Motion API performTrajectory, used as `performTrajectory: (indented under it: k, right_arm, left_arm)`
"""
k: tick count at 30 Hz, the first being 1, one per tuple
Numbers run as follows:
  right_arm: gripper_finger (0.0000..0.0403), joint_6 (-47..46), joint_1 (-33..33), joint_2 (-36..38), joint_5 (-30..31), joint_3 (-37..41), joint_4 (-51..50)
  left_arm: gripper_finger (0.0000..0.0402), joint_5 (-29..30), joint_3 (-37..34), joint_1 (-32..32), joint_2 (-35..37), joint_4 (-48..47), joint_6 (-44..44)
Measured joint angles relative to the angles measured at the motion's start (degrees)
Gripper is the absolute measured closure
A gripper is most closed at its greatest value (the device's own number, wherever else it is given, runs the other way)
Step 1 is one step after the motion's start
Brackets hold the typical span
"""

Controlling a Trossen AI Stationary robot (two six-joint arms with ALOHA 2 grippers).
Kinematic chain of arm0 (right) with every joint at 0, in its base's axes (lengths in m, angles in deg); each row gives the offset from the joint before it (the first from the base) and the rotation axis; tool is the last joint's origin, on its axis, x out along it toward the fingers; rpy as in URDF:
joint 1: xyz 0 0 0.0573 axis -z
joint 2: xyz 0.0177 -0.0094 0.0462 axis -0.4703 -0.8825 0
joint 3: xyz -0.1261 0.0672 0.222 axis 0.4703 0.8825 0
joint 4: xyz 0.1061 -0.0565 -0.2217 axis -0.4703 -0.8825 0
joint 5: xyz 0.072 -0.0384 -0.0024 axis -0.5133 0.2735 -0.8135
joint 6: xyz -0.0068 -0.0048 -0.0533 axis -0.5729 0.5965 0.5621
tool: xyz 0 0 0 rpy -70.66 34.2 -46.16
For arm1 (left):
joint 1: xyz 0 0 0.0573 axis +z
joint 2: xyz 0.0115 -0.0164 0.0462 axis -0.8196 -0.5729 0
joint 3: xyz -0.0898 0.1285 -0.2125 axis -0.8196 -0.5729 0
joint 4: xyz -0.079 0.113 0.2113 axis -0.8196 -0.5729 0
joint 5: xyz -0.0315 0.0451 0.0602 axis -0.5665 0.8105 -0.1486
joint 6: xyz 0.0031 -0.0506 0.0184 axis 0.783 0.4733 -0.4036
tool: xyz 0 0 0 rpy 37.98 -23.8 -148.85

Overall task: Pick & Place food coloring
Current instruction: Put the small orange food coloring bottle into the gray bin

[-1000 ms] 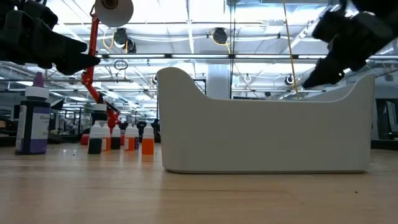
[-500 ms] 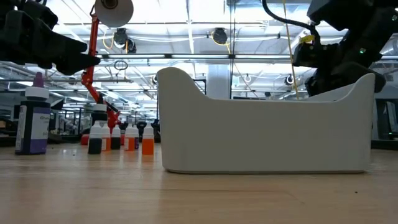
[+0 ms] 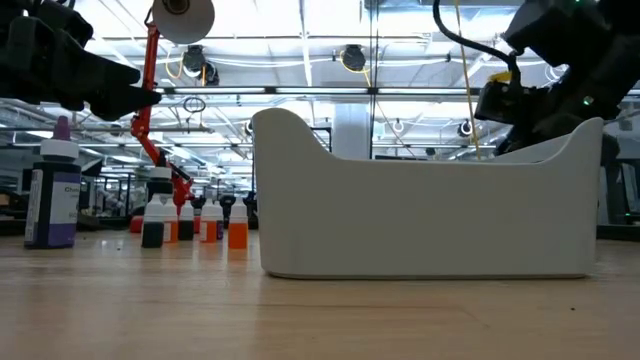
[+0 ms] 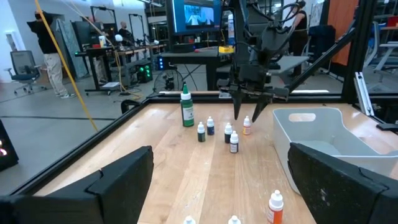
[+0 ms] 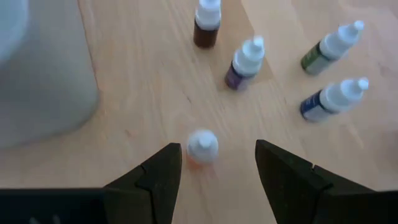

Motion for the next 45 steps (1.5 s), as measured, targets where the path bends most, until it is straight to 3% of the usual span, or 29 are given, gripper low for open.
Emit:
performTrajectory:
  k: [27,45]
  right_arm:
    - [0.0209,0.2,0.1,-2.4,0.1,2.7,9.0]
    - [0.0340,1.1,0.1,-2.4,-0.1,2.6,9.0]
  left_arm:
    - [0.0036,0.0,0.0,0.0,0.0,0.0,0.0]
    - [0.0036,0.0,0.0,0.0,0.0,0.0,0.0]
